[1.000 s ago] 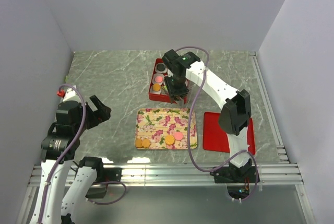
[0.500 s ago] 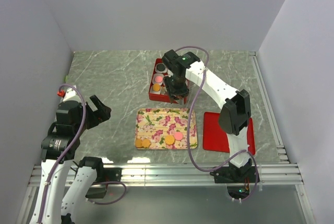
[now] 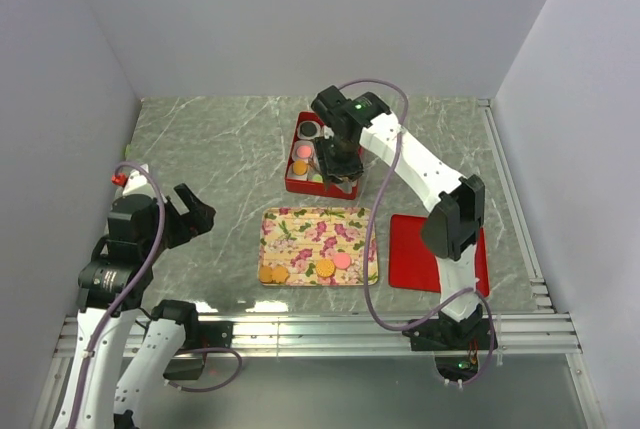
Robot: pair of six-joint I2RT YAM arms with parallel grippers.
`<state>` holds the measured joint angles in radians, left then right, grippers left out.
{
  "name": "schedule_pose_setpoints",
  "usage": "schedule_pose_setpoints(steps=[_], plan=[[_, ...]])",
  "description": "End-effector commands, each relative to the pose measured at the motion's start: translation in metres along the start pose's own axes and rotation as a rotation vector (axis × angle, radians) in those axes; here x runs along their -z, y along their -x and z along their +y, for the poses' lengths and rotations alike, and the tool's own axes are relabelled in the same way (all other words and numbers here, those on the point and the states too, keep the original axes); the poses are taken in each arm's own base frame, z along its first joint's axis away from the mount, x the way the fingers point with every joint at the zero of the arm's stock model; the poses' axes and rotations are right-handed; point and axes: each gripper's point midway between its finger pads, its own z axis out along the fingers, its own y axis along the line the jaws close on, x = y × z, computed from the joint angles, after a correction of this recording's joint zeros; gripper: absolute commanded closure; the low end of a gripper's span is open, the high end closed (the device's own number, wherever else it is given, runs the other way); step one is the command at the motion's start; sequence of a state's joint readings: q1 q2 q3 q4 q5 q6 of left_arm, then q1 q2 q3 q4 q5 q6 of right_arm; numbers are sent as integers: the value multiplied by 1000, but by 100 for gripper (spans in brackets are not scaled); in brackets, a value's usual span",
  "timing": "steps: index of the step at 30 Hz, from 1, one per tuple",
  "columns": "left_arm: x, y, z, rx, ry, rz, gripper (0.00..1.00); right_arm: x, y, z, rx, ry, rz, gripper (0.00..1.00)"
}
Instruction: Pack the cookies
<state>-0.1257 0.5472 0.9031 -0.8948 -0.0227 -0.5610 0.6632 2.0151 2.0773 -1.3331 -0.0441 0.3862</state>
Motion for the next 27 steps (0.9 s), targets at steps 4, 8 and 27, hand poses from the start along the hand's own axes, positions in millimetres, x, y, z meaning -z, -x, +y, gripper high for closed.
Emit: schedule_pose_setpoints(steps=[4, 8, 27], plan=[[5, 6, -11, -14, -54, -35, 5, 62, -7, 24, 1, 88, -145, 46], [7, 5, -15, -22, -76, -35, 5, 68, -33, 53, 58, 112, -140, 46], [16, -5, -30, -62, -164, -17, 5, 23, -200, 119, 171, 164, 19, 46]])
